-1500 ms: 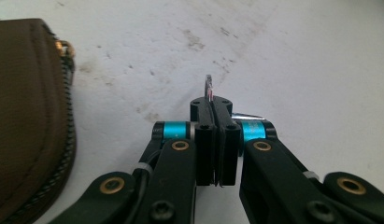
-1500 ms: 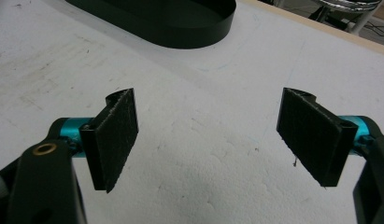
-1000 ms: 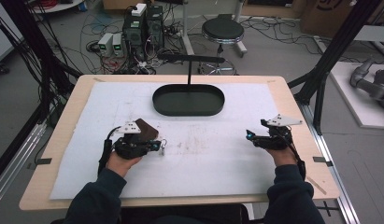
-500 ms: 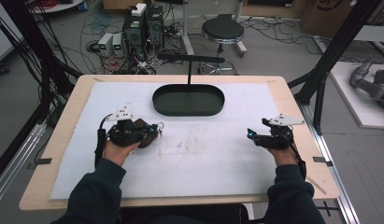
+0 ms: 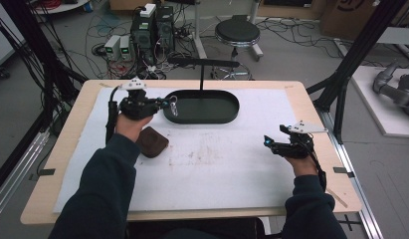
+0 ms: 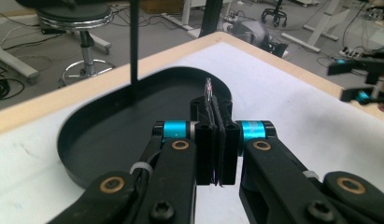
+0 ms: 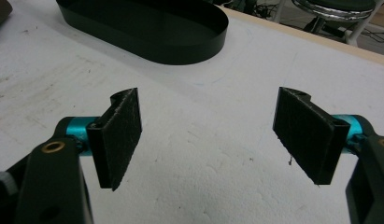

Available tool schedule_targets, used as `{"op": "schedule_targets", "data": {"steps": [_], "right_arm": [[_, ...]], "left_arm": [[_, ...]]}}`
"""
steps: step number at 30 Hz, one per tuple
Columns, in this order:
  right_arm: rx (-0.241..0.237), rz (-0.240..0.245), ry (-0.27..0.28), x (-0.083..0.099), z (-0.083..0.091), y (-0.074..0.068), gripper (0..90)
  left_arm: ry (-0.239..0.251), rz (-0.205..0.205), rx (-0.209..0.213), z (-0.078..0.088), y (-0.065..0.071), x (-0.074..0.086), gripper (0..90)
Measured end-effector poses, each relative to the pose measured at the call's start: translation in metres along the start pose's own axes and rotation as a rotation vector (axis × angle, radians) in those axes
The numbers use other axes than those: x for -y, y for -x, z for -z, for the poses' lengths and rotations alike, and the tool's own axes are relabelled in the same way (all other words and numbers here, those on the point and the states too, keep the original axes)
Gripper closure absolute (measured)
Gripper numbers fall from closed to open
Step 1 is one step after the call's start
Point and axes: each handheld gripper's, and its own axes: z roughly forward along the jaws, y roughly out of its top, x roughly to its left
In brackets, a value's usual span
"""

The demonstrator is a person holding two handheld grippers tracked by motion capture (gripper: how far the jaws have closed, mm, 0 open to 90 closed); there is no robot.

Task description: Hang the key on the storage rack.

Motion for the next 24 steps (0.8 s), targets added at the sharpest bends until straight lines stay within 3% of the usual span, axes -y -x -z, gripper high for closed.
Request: {"op": "schedule_targets", "data": {"steps": [4,6,7,8,11,17,24], "right_arm": [[-0.001,-0.004,0.008,0.000,0.001,0.000,24.1],[-0.003,-0.012,0.010,0.000,0.001,0.001,24.1],[-0.003,-0.009,0.008,0.000,0.001,0.000,24.1],[-0.005,-0.007,0.009,0.000,0.000,0.000,24.1],[-0.011,-0.005,0.014,0.000,0.000,0.000,24.1],[-0.010,-0.020,0.025,0.000,0.003,0.002,24.1],[-0.017,-0.022,0.017,0.001,0.001,0.002,24.1]], "left_arm": [[-0.011,-0.005,0.002,-0.013,-0.014,-0.019,88.2],[-0.019,-0.021,-0.018,-0.024,-0.026,-0.037,88.1],[-0.019,-0.021,-0.018,-0.024,-0.026,-0.037,88.1],[-0.025,-0.019,-0.022,-0.031,-0.034,-0.047,88.1],[-0.033,-0.010,-0.040,-0.041,-0.046,-0.057,88.1],[-0.033,0.027,-0.075,-0.054,-0.068,-0.063,88.1],[-0.041,0.066,-0.110,-0.060,-0.083,-0.057,88.1]]}}
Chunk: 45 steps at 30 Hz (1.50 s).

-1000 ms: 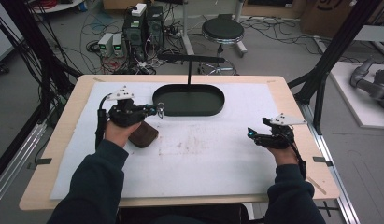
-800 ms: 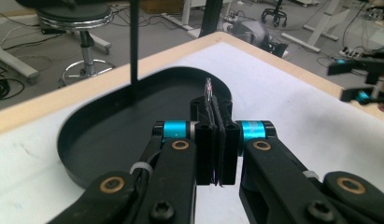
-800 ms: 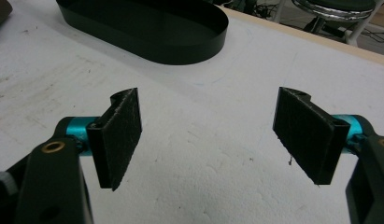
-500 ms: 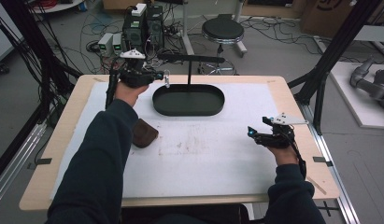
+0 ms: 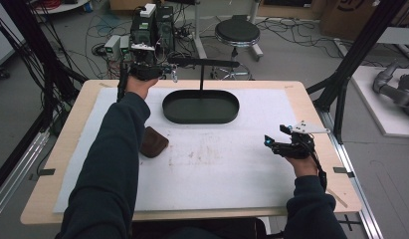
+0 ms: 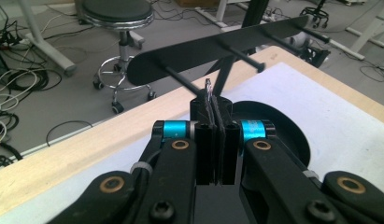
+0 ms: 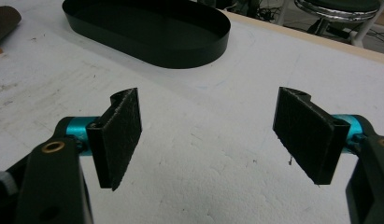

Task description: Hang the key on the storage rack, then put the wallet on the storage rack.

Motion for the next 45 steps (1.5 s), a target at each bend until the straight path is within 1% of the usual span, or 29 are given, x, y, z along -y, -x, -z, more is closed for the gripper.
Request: {"op": "schedule_targets", "data": {"steps": [2,3,8,9,10,11,12,13,14,15,17,19,20,21,22,25,26,27,29,31,32,33,35,37,38,39,40,43,45], "right_arm": [[-0.004,0.001,-0.002,0.000,-0.001,0.000,24.1],[-0.005,0.001,-0.004,0.001,-0.001,0.000,24.1],[-0.006,-0.003,-0.008,0.001,-0.002,0.000,24.1],[-0.007,-0.002,-0.008,0.001,-0.001,0.000,24.1],[-0.007,0.001,-0.008,0.001,-0.001,0.000,24.1],[-0.007,-0.001,-0.007,0.001,-0.001,0.000,24.2],[-0.008,0.001,-0.008,0.001,-0.001,0.000,24.2],[-0.009,0.007,-0.007,0.001,-0.002,0.000,24.2],[-0.009,0.007,-0.007,0.001,-0.002,0.000,24.2],[-0.010,0.005,-0.011,0.001,-0.002,-0.001,24.2],[-0.011,0.008,-0.008,0.001,-0.002,-0.002,24.2],[-0.012,0.012,-0.008,0.001,-0.003,-0.002,24.2],[-0.015,0.012,-0.011,0.001,-0.003,-0.002,24.1],[-0.014,0.009,-0.013,0.001,-0.003,-0.002,24.2],[-0.017,0.013,-0.010,0.000,-0.004,-0.002,24.1],[-0.018,0.015,-0.015,0.000,-0.005,-0.003,24.1],[-0.017,0.022,-0.016,0.000,-0.006,-0.003,24.1],[-0.020,0.022,-0.021,0.000,-0.007,-0.004,24.1],[-0.019,0.031,-0.028,0.000,-0.008,-0.005,24.1],[-0.019,0.035,-0.030,0.000,-0.008,-0.006,24.1],[-0.019,0.039,-0.029,0.000,-0.009,-0.007,24.1],[-0.021,0.042,-0.029,0.000,-0.009,-0.008,24.1],[-0.022,0.044,-0.030,-0.001,-0.008,-0.010,24.2],[-0.024,0.046,-0.025,-0.002,-0.007,-0.012,24.1],[-0.024,0.047,-0.024,-0.002,-0.007,-0.012,24.2],[-0.026,0.050,-0.023,-0.002,-0.007,-0.013,24.1],[-0.026,0.050,-0.023,-0.002,-0.007,-0.013,24.1],[-0.028,0.052,-0.027,-0.002,-0.008,-0.013,24.1],[-0.025,0.053,-0.025,-0.002,-0.007,-0.013,24.1]], "left_arm": [[0.004,0.009,0.004,0.000,-0.001,0.001,88.0],[0.006,0.003,-0.003,-0.003,-0.002,0.001,88.1],[0.009,0.012,-0.015,-0.008,-0.003,0.003,87.8],[0.010,0.021,-0.034,-0.011,-0.003,0.004,87.7],[-0.007,0.019,-0.060,-0.013,-0.003,0.005,87.4],[-0.034,0.009,-0.101,-0.016,-0.001,0.006,86.9],[-0.034,0.009,-0.101,-0.016,-0.001,0.006,86.4],[-0.061,0.006,-0.134,-0.018,-0.001,0.007,84.8],[-0.071,0.019,-0.152,-0.019,-0.002,0.009,84.8],[-0.072,0.023,-0.173,-0.019,-0.003,0.013,77.9],[-0.066,0.016,-0.173,-0.016,-0.001,0.019,73.9],[-0.045,0.011,-0.164,-0.009,0.002,0.025,64.4],[-0.023,0.014,-0.150,-0.004,0.003,0.028,59.5],[0.003,0.014,-0.136,0.001,0.005,0.031,58.4],[0.031,0.022,-0.120,0.006,0.007,0.035,54.7],[0.126,0.033,-0.078,0.024,0.013,0.045,42.1],[0.126,0.033,-0.078,0.024,0.013,0.045,37.6],[0.163,0.035,-0.062,0.034,0.016,0.053,33.6],[0.183,0.041,-0.058,0.043,0.019,0.060,27.5],[0.184,0.048,-0.063,0.047,0.020,0.064,21.7],[0.180,0.049,-0.072,0.054,0.023,0.072,20.0],[0.180,0.049,-0.072,0.054,0.023,0.072,20.0],[0.167,0.031,-0.092,0.066,0.029,0.083,20.0],[0.170,0.031,-0.085,0.073,0.032,0.088,20.0],[0.170,0.031,-0.085,0.073,0.032,0.088,20.0],[0.172,0.032,-0.089,0.079,0.035,0.092,20.1],[0.172,0.032,-0.089,0.079,0.035,0.092,20.1],[0.173,0.022,-0.080,0.088,0.042,0.101,20.1],[0.168,0.013,-0.088,0.090,0.045,0.108,20.9]]}}
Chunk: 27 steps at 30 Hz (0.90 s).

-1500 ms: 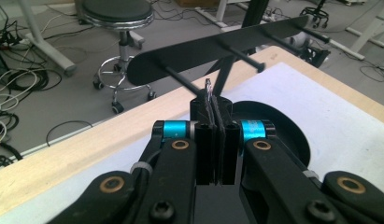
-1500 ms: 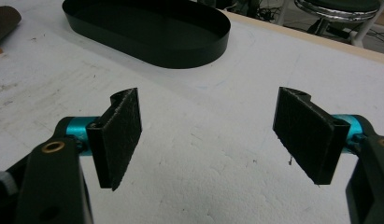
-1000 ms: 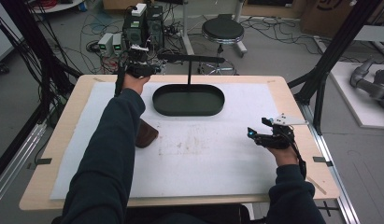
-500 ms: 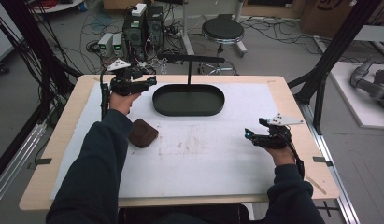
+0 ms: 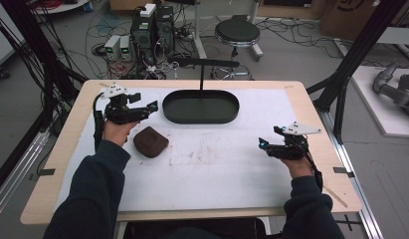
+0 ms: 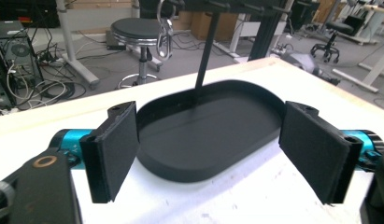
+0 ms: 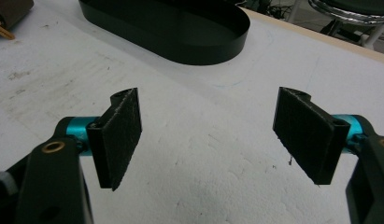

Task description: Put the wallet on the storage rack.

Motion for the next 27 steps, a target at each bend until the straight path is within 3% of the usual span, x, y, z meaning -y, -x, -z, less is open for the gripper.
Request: {"op": "schedule_targets", "data": {"steps": [9,10,11,12,15,16,22,24,27], "right_arm": [[0.003,0.011,-0.004,0.000,0.001,-0.003,24.1],[0.004,0.015,-0.002,-0.001,0.001,-0.004,24.1],[0.003,0.016,0.000,-0.001,0.002,-0.005,24.2],[0.001,0.019,0.001,-0.002,0.002,-0.006,24.2],[-0.004,0.029,0.001,-0.002,0.002,-0.009,24.2],[-0.005,0.029,0.000,-0.002,0.002,-0.010,24.1],[-0.011,0.044,0.000,-0.003,0.001,-0.011,24.1],[-0.010,0.040,0.000,-0.003,0.001,-0.011,24.2],[-0.011,0.042,-0.002,-0.003,0.000,-0.012,24.1]], "left_arm": [[-0.052,0.044,-0.043,0.013,0.001,0.037,24.8],[-0.087,0.059,-0.063,0.017,0.001,0.049,25.7],[-0.087,0.059,-0.063,0.017,0.001,0.049,27.0],[-0.128,0.079,-0.074,0.022,0.000,0.060,27.9],[-0.162,0.102,-0.080,0.027,0.000,0.069,32.6],[-0.201,0.123,-0.082,0.030,-0.002,0.079,34.3],[-0.274,0.195,-0.085,0.032,-0.008,0.101,34.0],[-0.315,0.196,-0.066,0.028,-0.009,0.105,32.9],[-0.333,0.149,-0.042,0.026,-0.012,0.104,33.0]]}}
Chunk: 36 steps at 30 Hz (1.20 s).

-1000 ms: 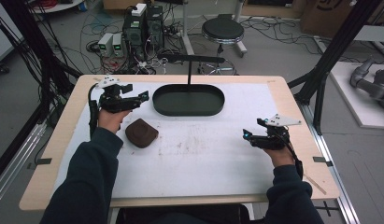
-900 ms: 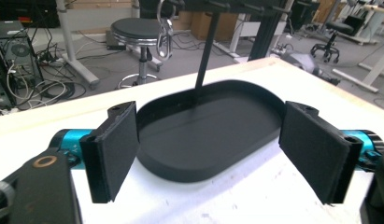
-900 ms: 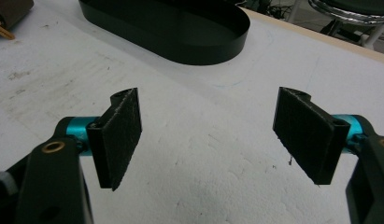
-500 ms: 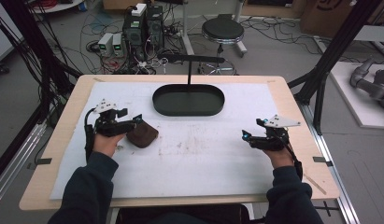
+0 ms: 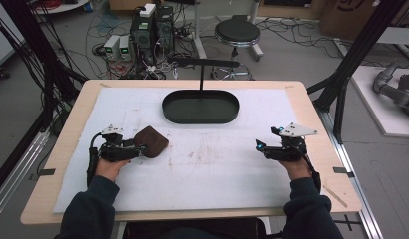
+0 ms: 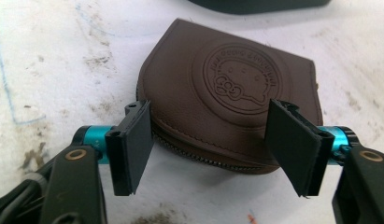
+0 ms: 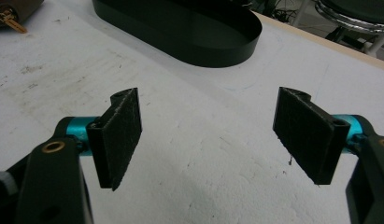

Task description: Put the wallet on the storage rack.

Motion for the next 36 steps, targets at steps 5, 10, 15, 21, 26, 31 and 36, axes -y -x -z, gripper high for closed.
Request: {"op": "schedule_targets", "data": {"steps": [5,10,15,21,26,31,36], "right_arm": [[-0.003,0.003,-0.001,0.000,-0.001,-0.001,24.2],[-0.005,0.006,-0.002,0.000,-0.002,-0.001,24.2],[-0.007,0.003,0.001,0.000,-0.002,0.001,24.1],[-0.007,0.002,-0.006,0.000,-0.004,0.001,24.2],[-0.006,0.012,-0.006,0.000,-0.004,-0.001,24.2],[-0.006,0.007,-0.003,-0.001,-0.003,-0.001,24.2],[-0.007,0.006,-0.004,0.000,-0.002,-0.001,24.2]], "left_arm": [[-0.030,-0.042,0.071,-0.002,-0.015,-0.007,42.3],[-0.059,-0.109,0.147,-0.012,-0.026,-0.019,44.1],[0.039,-0.021,0.046,-0.011,-0.023,-0.030,38.7],[0.089,-0.061,0.013,-0.011,0.009,-0.031,30.7],[0.065,-0.080,-0.022,-0.031,0.035,-0.033,27.4],[0.019,-0.150,-0.066,-0.041,0.042,-0.030,28.0],[0.005,-0.178,-0.054,-0.032,0.032,-0.028,41.3]]}}
